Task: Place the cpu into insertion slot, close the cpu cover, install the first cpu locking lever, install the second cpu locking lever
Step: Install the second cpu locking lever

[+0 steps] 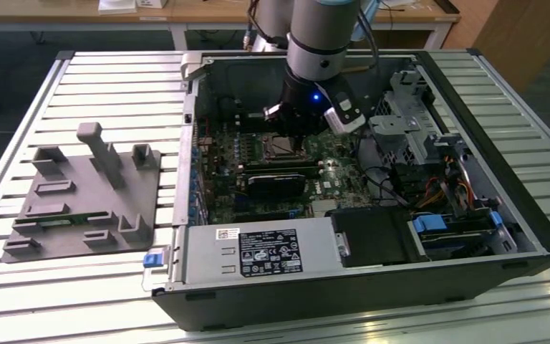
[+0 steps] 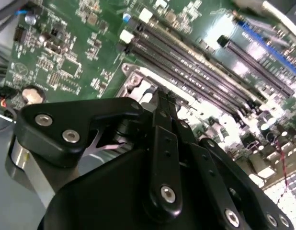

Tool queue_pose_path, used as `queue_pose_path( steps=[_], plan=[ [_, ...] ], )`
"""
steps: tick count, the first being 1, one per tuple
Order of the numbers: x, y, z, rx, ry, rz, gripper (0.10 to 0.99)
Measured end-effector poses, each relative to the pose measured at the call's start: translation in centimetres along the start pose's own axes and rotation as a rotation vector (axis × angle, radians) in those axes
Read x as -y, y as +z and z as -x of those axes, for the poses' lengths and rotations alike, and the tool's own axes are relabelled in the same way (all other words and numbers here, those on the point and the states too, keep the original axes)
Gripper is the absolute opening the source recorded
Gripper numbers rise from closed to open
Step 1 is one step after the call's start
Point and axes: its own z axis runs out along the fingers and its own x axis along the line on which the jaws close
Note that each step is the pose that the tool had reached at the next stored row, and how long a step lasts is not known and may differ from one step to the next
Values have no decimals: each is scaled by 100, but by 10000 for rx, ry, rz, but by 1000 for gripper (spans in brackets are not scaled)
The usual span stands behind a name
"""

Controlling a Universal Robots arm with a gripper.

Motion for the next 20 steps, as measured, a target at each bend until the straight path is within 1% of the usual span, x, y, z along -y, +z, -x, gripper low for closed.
queue_pose_path(
  steps=[4,6,9,10,12,13,14,16,17,20],
  plan=[
    [78,2,-19,-8,3,3,114],
    [96,1,-70,-8,1,14,114],
    [107,3,-180,-8,-1,48,114],
    [109,3,-203,-7,0,54,114],
    [113,4,-210,-6,-1,84,114],
    [115,4,-210,-12,-2,126,114],
    [120,4,-211,-26,-2,200,114],
    [139,3,-211,-46,-4,403,114],
    [155,2,-212,-47,-4,429,114],
    [192,0,-231,-47,0,431,114]
  ],
)
